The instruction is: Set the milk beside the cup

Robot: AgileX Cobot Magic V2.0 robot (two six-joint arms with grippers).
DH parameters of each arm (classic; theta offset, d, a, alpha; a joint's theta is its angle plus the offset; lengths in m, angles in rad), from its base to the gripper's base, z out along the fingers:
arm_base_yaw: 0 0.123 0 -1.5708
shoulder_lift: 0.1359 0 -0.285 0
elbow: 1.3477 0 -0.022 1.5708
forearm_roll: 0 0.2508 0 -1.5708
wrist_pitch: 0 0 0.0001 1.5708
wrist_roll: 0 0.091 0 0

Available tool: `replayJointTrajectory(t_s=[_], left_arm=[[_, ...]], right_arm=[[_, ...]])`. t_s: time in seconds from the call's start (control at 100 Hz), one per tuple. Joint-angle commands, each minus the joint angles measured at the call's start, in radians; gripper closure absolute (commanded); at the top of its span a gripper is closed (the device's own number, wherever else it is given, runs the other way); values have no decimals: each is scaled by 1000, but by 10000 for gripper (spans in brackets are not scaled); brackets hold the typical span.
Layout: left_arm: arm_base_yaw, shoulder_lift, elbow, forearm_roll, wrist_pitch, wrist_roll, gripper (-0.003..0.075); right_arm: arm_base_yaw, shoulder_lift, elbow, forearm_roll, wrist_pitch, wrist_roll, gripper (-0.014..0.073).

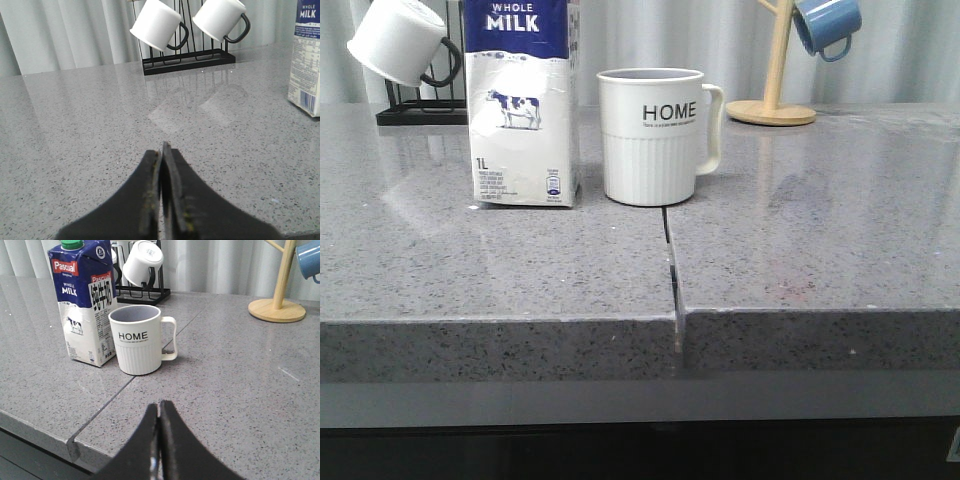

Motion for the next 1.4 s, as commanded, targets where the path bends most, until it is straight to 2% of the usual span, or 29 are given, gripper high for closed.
replayJointTrajectory(t_s=[0.0, 0.75, 0.85, 1.08, 1.18, 1.28, 1.39], left_arm=[[2, -32, 41, -10, -90, 1, 741], [2, -32, 41, -10, -90, 1, 741], [2, -32, 41, -10, -90, 1, 741], [2, -32, 41, -10, -90, 1, 741], [2, -32, 41, -10, -90, 1, 741], [2, -32, 41, -10, -90, 1, 741], [2, -32, 41, -10, -90, 1, 741]], right_arm=[[1, 5, -26, -7, -71, -5, 662], [-15, 5, -20, -28, -87, -6, 662], [-113, 5, 14, -29, -152, -6, 662], [-376, -56, 216, -67, -309, 7, 662], [-427, -138, 284, -67, -334, 13, 662], [-460, -230, 282, -77, -259, 18, 662], [-479, -233, 283, -85, -251, 18, 662]])
